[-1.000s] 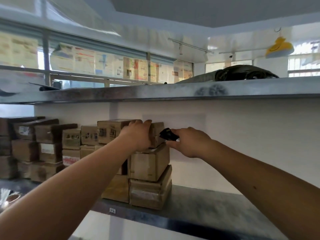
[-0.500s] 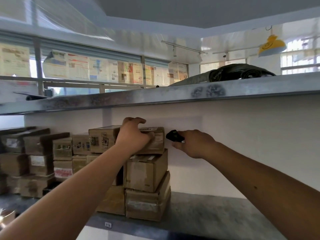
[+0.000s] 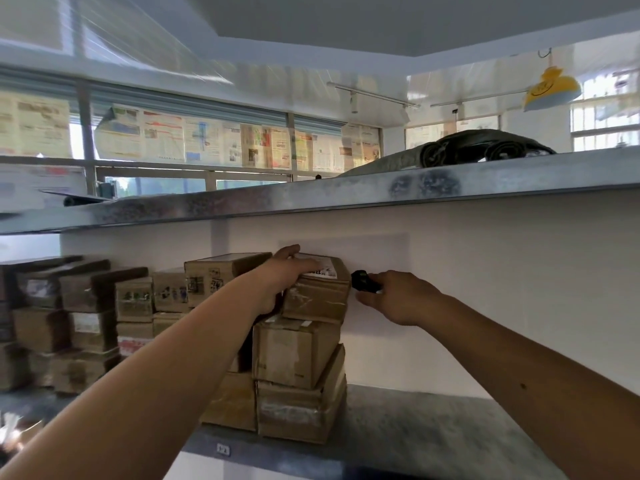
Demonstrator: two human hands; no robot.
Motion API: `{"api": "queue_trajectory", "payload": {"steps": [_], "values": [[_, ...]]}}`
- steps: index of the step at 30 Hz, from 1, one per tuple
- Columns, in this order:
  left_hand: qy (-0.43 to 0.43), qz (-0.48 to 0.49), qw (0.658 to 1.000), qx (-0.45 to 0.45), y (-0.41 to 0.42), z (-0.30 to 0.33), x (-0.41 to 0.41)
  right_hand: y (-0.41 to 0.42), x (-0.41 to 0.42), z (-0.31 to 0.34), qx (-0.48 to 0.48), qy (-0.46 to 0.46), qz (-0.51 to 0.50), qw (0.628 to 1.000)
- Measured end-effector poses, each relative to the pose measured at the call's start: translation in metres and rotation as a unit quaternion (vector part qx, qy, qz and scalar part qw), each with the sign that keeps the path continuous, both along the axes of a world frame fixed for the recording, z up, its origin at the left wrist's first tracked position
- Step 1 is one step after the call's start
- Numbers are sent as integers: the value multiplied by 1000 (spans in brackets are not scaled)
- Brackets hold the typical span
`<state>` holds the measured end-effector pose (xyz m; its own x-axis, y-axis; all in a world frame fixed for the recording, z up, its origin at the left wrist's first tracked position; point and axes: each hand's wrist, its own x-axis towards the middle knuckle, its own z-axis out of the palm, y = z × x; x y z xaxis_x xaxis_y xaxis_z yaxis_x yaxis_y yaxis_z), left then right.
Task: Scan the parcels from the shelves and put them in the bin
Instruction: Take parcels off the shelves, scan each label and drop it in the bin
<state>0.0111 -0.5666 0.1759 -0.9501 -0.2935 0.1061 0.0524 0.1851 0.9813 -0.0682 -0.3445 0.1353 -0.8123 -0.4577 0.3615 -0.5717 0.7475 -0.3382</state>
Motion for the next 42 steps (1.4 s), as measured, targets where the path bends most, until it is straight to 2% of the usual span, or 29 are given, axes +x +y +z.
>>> {"api": "queue_trajectory", "payload": {"steps": [3,5,12,15,22,25,36,42], "values": [[-22,-40,999,9,-2,6,6,0,3,-5,-19,2,7,1000],[-8,-49,999,13,2,8,11,0,6,-5,-32,10,6,999],[151,4,988,4,14,-8,18,12,28,6,-79,9,20,997],[198,30,978,-66,19,-12,29,19,42,6,-84,16,20,996],[219,73,939,-255,36,-20,84,38,96,-6,-66,10,5,998],[218,78,929,-290,46,-31,117,46,127,-15,-61,10,-8,998],[158,65,956,-237,44,-95,268,46,281,-62,-48,-9,-13,999],[161,29,967,-193,36,-151,356,53,376,-101,-36,-54,6,998]]}}
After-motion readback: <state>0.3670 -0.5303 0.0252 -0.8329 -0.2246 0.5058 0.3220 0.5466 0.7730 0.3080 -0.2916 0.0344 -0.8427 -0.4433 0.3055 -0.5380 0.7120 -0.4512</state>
